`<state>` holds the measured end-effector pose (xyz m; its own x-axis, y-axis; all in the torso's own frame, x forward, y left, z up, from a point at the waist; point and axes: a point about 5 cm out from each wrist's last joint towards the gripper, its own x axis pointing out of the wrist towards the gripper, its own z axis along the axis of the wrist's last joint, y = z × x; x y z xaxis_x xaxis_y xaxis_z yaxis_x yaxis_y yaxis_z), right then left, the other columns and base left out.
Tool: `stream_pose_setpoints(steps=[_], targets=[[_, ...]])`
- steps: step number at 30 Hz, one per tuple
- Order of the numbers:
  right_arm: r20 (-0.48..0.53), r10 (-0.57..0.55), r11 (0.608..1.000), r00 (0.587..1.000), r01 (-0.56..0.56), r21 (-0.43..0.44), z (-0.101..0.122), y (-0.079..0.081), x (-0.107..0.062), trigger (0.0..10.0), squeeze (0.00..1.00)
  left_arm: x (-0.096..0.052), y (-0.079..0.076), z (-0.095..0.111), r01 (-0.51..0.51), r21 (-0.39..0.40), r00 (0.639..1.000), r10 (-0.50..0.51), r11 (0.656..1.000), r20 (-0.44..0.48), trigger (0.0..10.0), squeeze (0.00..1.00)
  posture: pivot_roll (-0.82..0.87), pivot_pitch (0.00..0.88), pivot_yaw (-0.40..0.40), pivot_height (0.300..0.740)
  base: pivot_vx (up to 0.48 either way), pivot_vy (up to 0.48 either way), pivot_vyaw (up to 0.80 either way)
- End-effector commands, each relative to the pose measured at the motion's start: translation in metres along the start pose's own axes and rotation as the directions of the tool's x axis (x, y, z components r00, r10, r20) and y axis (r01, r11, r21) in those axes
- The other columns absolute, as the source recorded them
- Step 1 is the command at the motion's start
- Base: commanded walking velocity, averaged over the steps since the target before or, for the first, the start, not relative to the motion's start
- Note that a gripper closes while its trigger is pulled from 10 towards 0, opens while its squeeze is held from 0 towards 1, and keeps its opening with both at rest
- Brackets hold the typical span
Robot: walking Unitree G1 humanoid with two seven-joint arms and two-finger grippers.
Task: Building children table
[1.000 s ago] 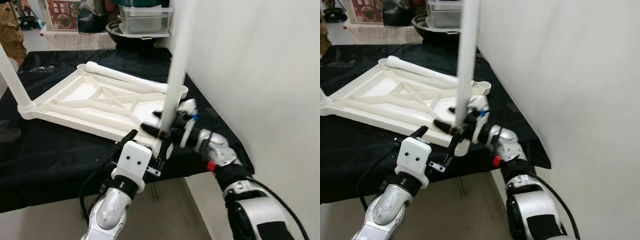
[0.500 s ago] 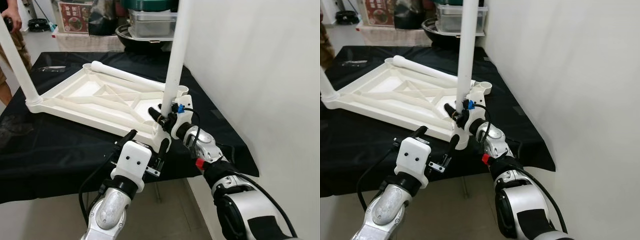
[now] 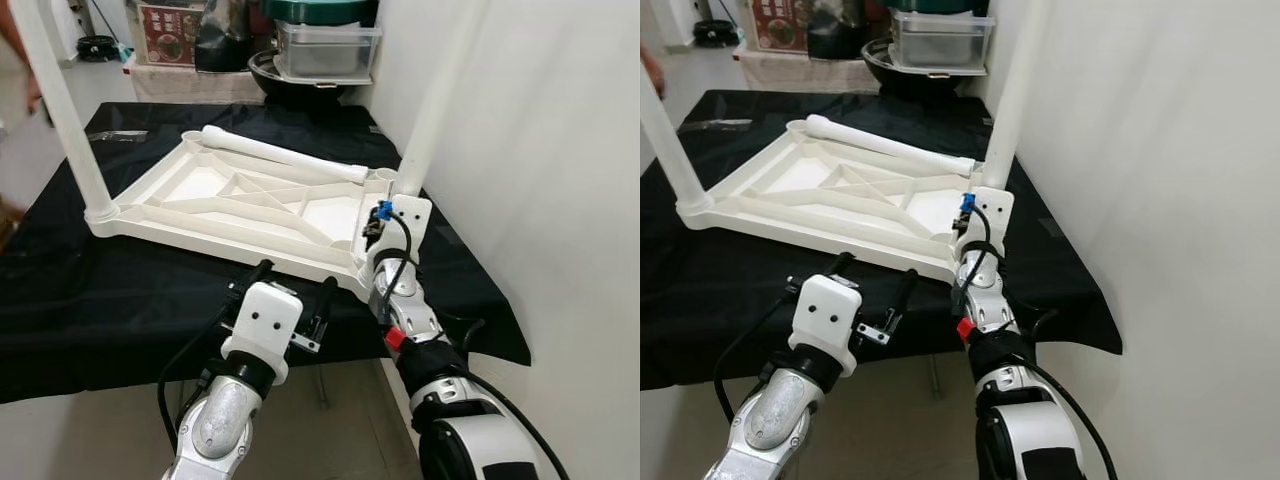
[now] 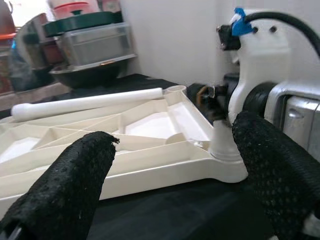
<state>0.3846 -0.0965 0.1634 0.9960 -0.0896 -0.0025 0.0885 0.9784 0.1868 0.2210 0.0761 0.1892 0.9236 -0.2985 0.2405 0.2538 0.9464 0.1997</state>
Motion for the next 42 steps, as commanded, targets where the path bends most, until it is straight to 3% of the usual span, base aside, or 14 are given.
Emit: stream_pose_setpoints(steps=[1,4,5,7,11,13,23,25,27,31,32,33,38,42], targets=[[0.035,0.032,0.999,0.999,-0.033,0.024,0.004,0.001,0.001,10.0,1.00,0.000,-0.001,-0.003,0.005,0.009,1.000,-0.005,1.000,-0.010,10.0,0.00,0.11,0.039,-0.114,0.740,0.000,0.000,0.00],[0.066,0.093,0.995,0.993,-0.095,0.026,0.011,0.001,0.003,10.0,0.84,0.001,-0.001,-0.003,0.007,0.010,1.000,-0.007,1.000,-0.009,10.0,0.00,0.11,0.039,-0.114,0.740,0.000,0.000,0.00],[0.080,0.124,0.991,0.989,-0.127,0.034,0.015,-0.001,0.004,10.0,0.00,0.001,-0.001,-0.003,0.006,0.010,1.000,-0.006,1.000,-0.009,10.0,0.00,0.11,0.041,-0.114,0.740,0.000,0.000,0.00],[0.088,0.145,0.988,0.986,-0.149,0.041,0.017,-0.002,0.004,10.0,0.00,0.001,-0.001,-0.003,0.006,0.011,1.000,-0.006,1.000,-0.009,10.0,0.00,0.11,0.041,-0.114,0.740,0.000,0.000,0.00],[0.070,0.552,0.819,0.831,-0.556,0.140,0.019,0.009,0.000,10.0,0.00,0.001,0.000,-0.002,0.003,0.010,1.000,-0.003,1.000,-0.006,10.0,0.00,0.11,0.045,-0.113,0.740,0.000,0.000,0.00],[0.031,0.784,0.613,0.621,-0.780,0.122,0.019,0.012,-0.009,10.0,0.00,0.002,0.000,-0.002,0.004,0.010,1.000,-0.004,1.000,-0.005,10.0,0.00,0.11,0.047,-0.116,0.740,0.000,0.000,0.00],[-0.140,0.966,0.226,0.217,-0.973,0.051,0.009,0.017,-0.027,10.0,0.00,0.003,0.001,-0.001,-0.001,0.014,1.000,0.001,1.000,-0.004,10.0,0.00,0.12,0.051,-0.118,0.740,0.000,0.000,0.00],[-0.151,0.958,0.251,0.245,-0.968,0.021,0.008,0.021,-0.025,10.0,0.00,0.003,0.001,-0.001,-0.002,0.015,1.000,0.002,1.000,-0.003,10.0,0.00,0.12,0.051,-0.120,0.740,0.000,0.000,0.00],[-0.134,0.929,0.347,0.345,-0.938,-0.007,0.010,0.026,-0.018,0.0,0.00,0.003,0.001,-0.001,-0.003,0.016,1.000,0.003,1.000,-0.002,10.0,0.00,0.12,0.052,-0.120,0.740,0.000,0.000,0.00],[-0.099,0.772,0.625,0.628,-0.778,-0.066,0.014,0.025,0.000,0.0,0.00,0.003,0.001,-0.001,-0.003,0.018,1.000,0.003,1.000,-0.003,10.0,0.00,0.12,0.053,-0.117,0.740,0.000,0.000,0.00],[-0.099,0.772,0.625,0.628,-0.778,-0.066,0.014,0.025,0.000,0.0,0.00,0.003,0.001,-0.001,-0.003,0.018,1.000,0.003,1.000,-0.003,10.0,0.00,0.12,0.053,-0.117,0.740,0.000,0.000,0.00],[-0.100,0.622,0.766,0.777,-0.630,-0.127,0.016,0.015,0.009,0.0,0.00,0.003,0.001,-0.001,-0.003,0.018,1.000,0.003,1.000,-0.003,10.0,0.00,0.12,0.052,-0.118,0.740,0.000,0.000,0.00],[-0.091,0.238,0.957,0.967,-0.250,-0.146,0.014,-0.019,0.019,0.0,0.00,0.003,0.001,-0.001,-0.003,0.016,1.000,0.003,1.000,-0.002,10.0,0.00,0.11,0.053,-0.116,0.740,0.000,0.000,0.00],[-0.079,-0.014,0.992,0.997,0.004,-0.129,0.008,-0.037,0.017,0.0,0.00,0.003,0.001,-0.002,0.001,0.015,1.000,-0.001,1.000,-0.002,10.0,0.00,0.11,0.050,-0.115,0.740,0.000,0.000,0.00]])
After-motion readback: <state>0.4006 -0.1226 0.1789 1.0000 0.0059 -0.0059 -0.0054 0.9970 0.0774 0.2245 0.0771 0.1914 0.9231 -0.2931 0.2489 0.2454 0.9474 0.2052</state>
